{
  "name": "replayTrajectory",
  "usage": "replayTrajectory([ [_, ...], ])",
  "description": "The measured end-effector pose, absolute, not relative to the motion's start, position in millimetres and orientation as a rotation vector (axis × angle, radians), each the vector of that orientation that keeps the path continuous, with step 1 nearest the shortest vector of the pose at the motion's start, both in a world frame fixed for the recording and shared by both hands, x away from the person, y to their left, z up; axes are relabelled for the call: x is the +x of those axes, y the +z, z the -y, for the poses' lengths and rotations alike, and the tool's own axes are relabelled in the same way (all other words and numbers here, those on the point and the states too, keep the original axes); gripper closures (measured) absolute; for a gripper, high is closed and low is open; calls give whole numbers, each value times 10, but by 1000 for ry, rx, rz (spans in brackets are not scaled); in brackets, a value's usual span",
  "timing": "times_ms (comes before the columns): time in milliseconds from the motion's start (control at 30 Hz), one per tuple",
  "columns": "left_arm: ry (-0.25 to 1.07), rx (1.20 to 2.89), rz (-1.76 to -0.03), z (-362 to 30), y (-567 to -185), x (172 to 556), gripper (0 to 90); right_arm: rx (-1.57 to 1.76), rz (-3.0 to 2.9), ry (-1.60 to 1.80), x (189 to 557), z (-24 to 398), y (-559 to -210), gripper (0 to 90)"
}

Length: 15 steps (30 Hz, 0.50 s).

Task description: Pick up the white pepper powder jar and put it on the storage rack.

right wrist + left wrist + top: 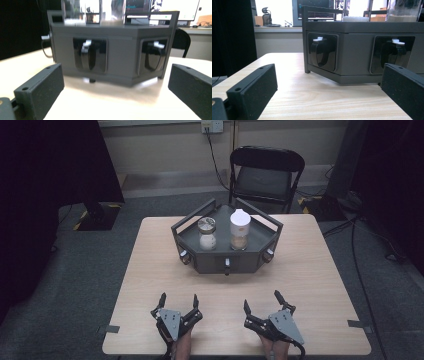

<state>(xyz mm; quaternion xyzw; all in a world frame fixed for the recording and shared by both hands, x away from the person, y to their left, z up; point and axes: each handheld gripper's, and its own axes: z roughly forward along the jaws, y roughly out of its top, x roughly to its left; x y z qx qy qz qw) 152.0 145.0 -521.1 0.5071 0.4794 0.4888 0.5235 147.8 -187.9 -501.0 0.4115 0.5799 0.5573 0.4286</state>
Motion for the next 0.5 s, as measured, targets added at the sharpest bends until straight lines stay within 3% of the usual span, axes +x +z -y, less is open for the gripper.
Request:
replayTrajectory([
  [500, 1170, 1214, -1148, -1451, -5211, 1520, 1, 1034, -1426, 1391, 1464, 1853, -5133, 0],
])
